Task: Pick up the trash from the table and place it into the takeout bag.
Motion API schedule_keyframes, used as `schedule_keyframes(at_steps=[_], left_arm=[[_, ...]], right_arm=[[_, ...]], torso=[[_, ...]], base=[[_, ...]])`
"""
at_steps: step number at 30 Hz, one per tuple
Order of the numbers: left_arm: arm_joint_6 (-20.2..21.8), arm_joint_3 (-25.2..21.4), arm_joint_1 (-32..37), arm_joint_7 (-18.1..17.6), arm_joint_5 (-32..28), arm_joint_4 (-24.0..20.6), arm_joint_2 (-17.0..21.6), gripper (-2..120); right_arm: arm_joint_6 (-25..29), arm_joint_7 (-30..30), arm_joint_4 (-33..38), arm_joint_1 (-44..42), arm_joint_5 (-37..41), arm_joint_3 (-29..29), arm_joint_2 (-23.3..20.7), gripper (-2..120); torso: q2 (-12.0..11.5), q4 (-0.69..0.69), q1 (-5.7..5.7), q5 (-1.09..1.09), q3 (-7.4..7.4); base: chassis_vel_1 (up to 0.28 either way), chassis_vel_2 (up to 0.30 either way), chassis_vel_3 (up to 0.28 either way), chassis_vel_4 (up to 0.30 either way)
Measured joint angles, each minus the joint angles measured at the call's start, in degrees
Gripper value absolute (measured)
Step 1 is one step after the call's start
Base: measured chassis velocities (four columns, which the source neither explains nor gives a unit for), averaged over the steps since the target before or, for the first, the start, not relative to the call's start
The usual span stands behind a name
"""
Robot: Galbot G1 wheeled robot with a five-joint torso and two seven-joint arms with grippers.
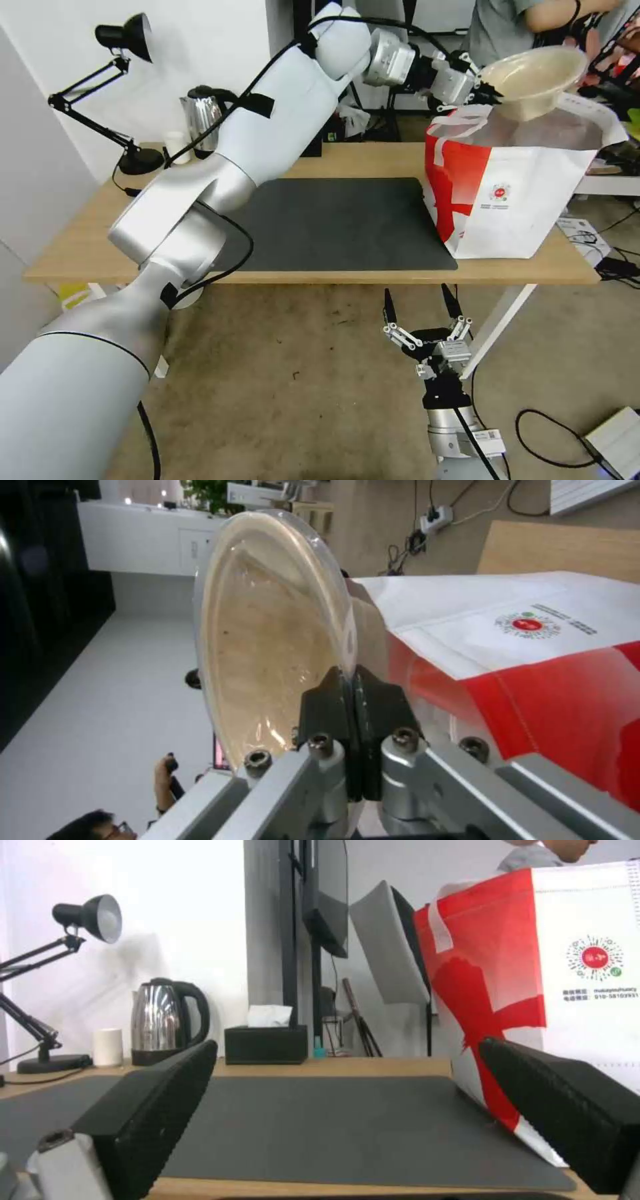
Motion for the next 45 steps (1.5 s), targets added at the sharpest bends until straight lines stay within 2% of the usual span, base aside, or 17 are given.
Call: schedule_keyframes(at_steps=[15,18,20,24,25,27,29,31,32,36,37,41,45], left_arm=[[-1.0,-0.3,0.6,0.0,2.1,0.8,0.1,0],[-1.1,-0.3,0.7,0.0,2.2,0.9,0.1,15],[-1.1,-0.3,0.7,0.0,2.2,1.0,0.1,19],[-1.2,-0.5,0.5,0.0,2.5,1.1,0.2,37],[-1.2,-0.5,0.5,0.0,2.5,1.1,0.2,37],[-1.3,-0.7,0.3,0.0,2.6,1.1,0.2,52],[-1.4,-0.8,0.2,0.0,2.6,1.1,0.2,55],[-1.4,-0.8,0.1,0.0,2.6,1.0,0.2,66],[-1.4,-0.8,0.1,0.0,2.6,1.0,0.2,66],[-1.5,-0.8,0.0,0.0,2.4,0.8,0.2,84],[-1.5,-0.8,0.0,0.0,2.4,0.8,0.2,84],[-1.8,-1.3,-1.3,0.1,2.0,0.4,1.8,99],[-1.8,-1.3,-2.2,0.2,0.2,-1.0,4.8,100]], right_arm=[[0.0,0.0,0.0,0.0,0.0,0.0,0.0,100],[0.0,0.0,0.0,0.0,0.0,0.0,0.0,100],[0.0,0.0,0.0,0.0,0.0,0.0,0.0,100],[0.0,0.0,0.0,0.0,0.0,0.0,0.0,100],[0.0,0.0,0.0,0.0,0.0,0.0,0.0,100],[0.0,0.0,0.0,0.0,0.0,0.0,0.0,100],[0.0,0.0,0.0,0.0,0.0,0.0,0.0,100],[0.0,0.0,0.0,0.0,0.0,0.0,0.0,100],[0.0,0.0,0.0,0.0,0.0,0.0,0.0,100],[0.0,0.0,0.0,0.0,0.0,0.0,0.0,100],[0.0,0.0,0.0,0.0,0.0,0.0,0.0,100],[0.0,0.0,0.0,0.0,0.0,0.0,0.0,100],[0.0,0.0,0.0,0.0,0.0,0.0,0.0,100]], torso=[[0.0,0.00,0.00,0.00,0.00],[0.0,-0.01,0.00,0.00,0.00],[0.0,-0.01,0.00,0.00,0.00],[0.0,0.00,0.00,0.00,0.00],[0.0,0.00,0.00,0.00,0.00],[0.0,-0.01,0.00,0.00,0.00],[0.0,-0.01,0.00,0.00,0.00],[0.0,0.00,0.00,0.00,0.00],[0.0,0.00,0.00,0.00,0.00],[0.0,0.00,0.00,0.00,0.00],[0.0,0.00,0.00,0.00,0.00],[0.0,0.00,0.00,0.00,0.00],[0.0,0.00,0.00,-0.01,0.00]], base=[[0.000,0.000,0.000,0.000],[0.000,0.000,0.000,0.000],[0.000,0.000,0.000,0.000],[0.000,0.000,0.000,0.000],[0.000,0.000,0.000,0.000],[0.000,0.000,0.000,0.000],[0.000,0.000,0.000,0.000],[0.000,0.000,0.000,0.000],[0.000,0.000,0.000,0.000],[0.000,0.000,0.000,0.000],[0.000,0.000,0.000,0.000],[0.000,0.000,0.000,0.000],[0.000,0.000,0.000,0.000]])
